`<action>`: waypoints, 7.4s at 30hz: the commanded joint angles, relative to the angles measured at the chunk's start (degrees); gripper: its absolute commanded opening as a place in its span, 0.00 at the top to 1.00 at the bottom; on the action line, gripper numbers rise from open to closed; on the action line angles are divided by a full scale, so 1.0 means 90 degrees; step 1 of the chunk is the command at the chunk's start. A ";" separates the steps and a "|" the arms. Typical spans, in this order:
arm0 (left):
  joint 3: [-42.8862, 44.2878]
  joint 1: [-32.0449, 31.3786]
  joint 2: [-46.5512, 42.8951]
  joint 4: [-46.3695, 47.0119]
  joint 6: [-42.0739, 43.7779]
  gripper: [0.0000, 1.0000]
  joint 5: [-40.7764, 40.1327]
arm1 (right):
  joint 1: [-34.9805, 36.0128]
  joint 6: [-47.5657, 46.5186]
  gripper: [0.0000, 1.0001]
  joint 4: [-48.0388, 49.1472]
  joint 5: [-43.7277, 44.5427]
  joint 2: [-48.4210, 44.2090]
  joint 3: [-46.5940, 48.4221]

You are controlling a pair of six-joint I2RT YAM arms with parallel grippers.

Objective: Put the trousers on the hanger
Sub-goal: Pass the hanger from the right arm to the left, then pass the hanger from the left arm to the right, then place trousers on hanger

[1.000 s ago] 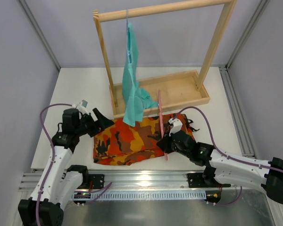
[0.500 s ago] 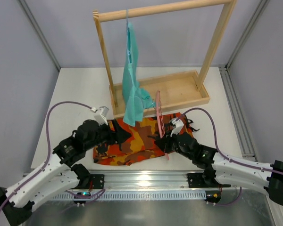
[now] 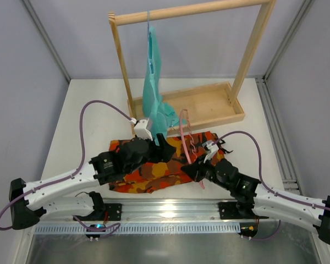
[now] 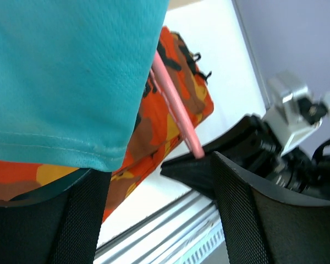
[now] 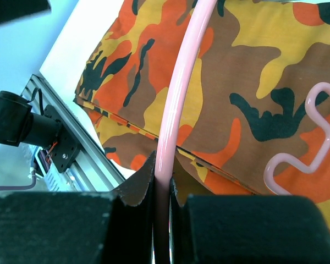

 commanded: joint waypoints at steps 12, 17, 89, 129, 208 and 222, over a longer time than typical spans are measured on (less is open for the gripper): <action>0.1338 -0.0031 0.1460 0.1000 -0.0194 0.29 -0.1370 | 0.0028 0.0166 0.96 0.1360 0.0173 -0.0922 -0.1033; 0.1573 -0.0032 0.1870 0.0785 -0.0398 0.30 -0.1702 | 0.0028 0.0215 0.96 0.1681 0.0105 -0.1098 -0.1306; 0.2589 -0.0032 0.2935 0.0424 -0.0164 0.90 -0.1517 | 0.0038 0.0352 0.87 0.0375 -0.0745 -0.2016 -0.1707; 0.2921 -0.0041 0.3141 -0.0163 -0.0604 0.76 -0.1264 | 0.0028 -0.0265 0.93 -0.1717 0.3182 0.1227 0.1634; -0.2430 0.5320 -0.1596 -0.1813 -0.0624 0.20 0.0105 | 0.0028 0.1779 0.69 0.0629 0.2498 -0.0200 -0.0760; -0.2685 0.5330 -0.1381 -0.1706 -0.0936 0.08 -0.0403 | 0.0028 0.1339 0.96 0.0677 0.2137 0.0611 -0.0125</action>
